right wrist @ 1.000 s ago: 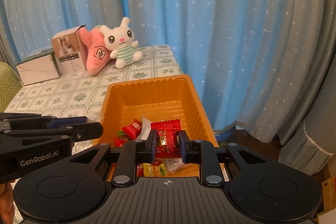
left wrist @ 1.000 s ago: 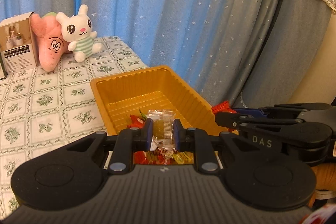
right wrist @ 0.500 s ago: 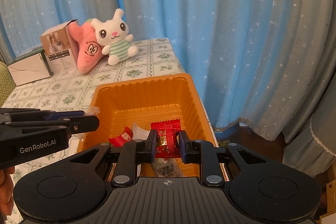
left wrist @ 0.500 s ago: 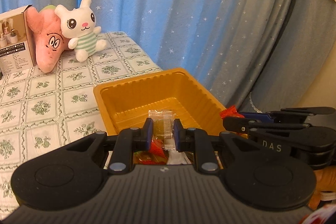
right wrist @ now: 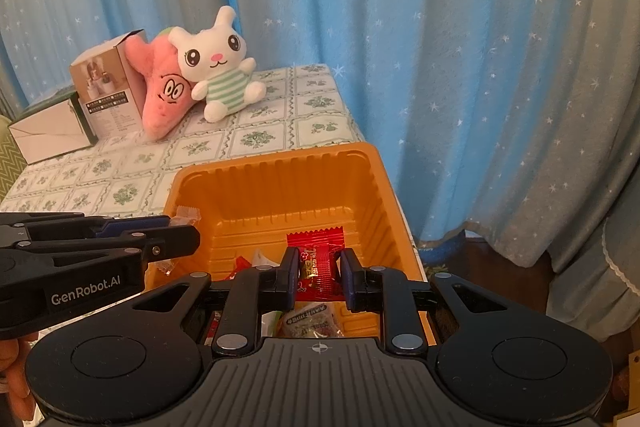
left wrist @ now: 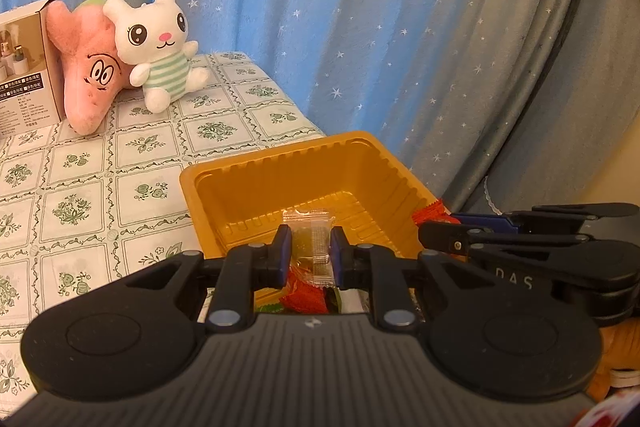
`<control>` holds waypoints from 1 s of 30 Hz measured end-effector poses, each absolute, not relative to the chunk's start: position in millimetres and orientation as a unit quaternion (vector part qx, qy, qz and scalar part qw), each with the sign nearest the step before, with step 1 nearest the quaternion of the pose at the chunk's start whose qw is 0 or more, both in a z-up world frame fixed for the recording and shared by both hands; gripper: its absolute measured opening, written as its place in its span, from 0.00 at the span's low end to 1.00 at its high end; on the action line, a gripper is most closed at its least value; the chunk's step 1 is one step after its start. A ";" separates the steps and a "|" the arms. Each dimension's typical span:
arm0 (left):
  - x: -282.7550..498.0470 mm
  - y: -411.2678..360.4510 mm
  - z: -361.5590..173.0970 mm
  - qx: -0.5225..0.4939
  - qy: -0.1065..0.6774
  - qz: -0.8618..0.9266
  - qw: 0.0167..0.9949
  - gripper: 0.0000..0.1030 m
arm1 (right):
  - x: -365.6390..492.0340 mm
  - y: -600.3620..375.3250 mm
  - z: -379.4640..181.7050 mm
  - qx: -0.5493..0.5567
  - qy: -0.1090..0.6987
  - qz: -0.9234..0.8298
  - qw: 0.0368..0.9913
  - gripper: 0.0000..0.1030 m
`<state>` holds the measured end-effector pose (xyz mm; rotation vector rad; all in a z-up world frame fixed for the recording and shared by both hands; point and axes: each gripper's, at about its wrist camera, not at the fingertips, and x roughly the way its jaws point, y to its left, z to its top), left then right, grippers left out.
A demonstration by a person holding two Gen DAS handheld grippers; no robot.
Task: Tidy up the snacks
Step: 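Open the left gripper to drop the brown candy while the right drops the red candy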
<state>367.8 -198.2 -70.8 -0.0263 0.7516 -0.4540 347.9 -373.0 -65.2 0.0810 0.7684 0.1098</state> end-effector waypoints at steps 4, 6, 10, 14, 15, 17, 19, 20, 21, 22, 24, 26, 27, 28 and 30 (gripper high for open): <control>373.9 -197.7 -72.4 -0.015 0.366 -0.218 0.905 0.18 | 351.5 -374.2 -67.2 0.042 0.376 0.054 0.924 0.22; 376.4 -197.9 -72.8 -0.015 0.366 -0.218 0.905 0.18 | 352.0 -374.4 -67.4 0.042 0.375 0.053 0.924 0.22; 380.1 -198.0 -74.3 -0.015 0.368 -0.218 0.904 0.18 | 355.1 -376.5 -68.1 0.044 0.375 0.053 0.925 0.22; 386.8 -196.1 -77.6 -0.019 0.373 -0.220 0.901 0.26 | 357.3 -377.3 -69.1 0.048 0.376 0.052 0.924 0.22; 387.1 -195.4 -78.0 -0.016 0.373 -0.218 0.902 0.33 | 357.3 -377.3 -69.1 0.049 0.376 0.053 0.924 0.22; 387.0 -192.4 -78.9 -0.011 0.374 -0.213 0.903 0.35 | 356.8 -378.3 -69.5 0.051 0.377 0.053 0.923 0.22; 385.9 -188.9 -79.7 -0.006 0.374 -0.205 0.904 0.37 | 357.0 -378.9 -69.5 0.053 0.377 0.053 0.923 0.22; 385.2 -187.2 -80.2 -0.004 0.374 -0.204 0.905 0.38 | 357.2 -379.2 -69.6 0.054 0.377 0.053 0.923 0.22; 384.1 -185.7 -80.4 -0.003 0.374 -0.203 0.905 0.38 | 357.7 -379.0 -69.4 0.055 0.378 0.053 0.923 0.22; 382.6 -184.1 -80.0 -0.002 0.373 -0.202 0.905 0.39 | 357.8 -378.9 -69.1 0.057 0.378 0.053 0.923 0.22; 379.7 -181.5 -79.0 0.000 0.369 -0.201 0.907 0.44 | 358.2 -377.9 -67.8 0.058 0.377 0.054 0.923 0.22; 377.0 -179.6 -77.6 0.001 0.365 -0.200 0.909 0.50 | 358.3 -376.9 -66.3 0.058 0.376 0.054 0.923 0.22; 375.6 -179.2 -76.7 0.004 0.364 -0.200 0.910 0.50 | 358.3 -376.5 -65.5 0.058 0.375 0.055 0.923 0.22; 374.4 -178.8 -76.0 0.006 0.362 -0.201 0.910 0.50 | 358.0 -376.4 -64.7 0.059 0.375 0.055 0.924 0.22; 372.7 -178.1 -75.0 0.008 0.362 -0.203 0.910 0.52 | 358.6 -375.2 -63.4 0.060 0.373 0.056 0.924 0.22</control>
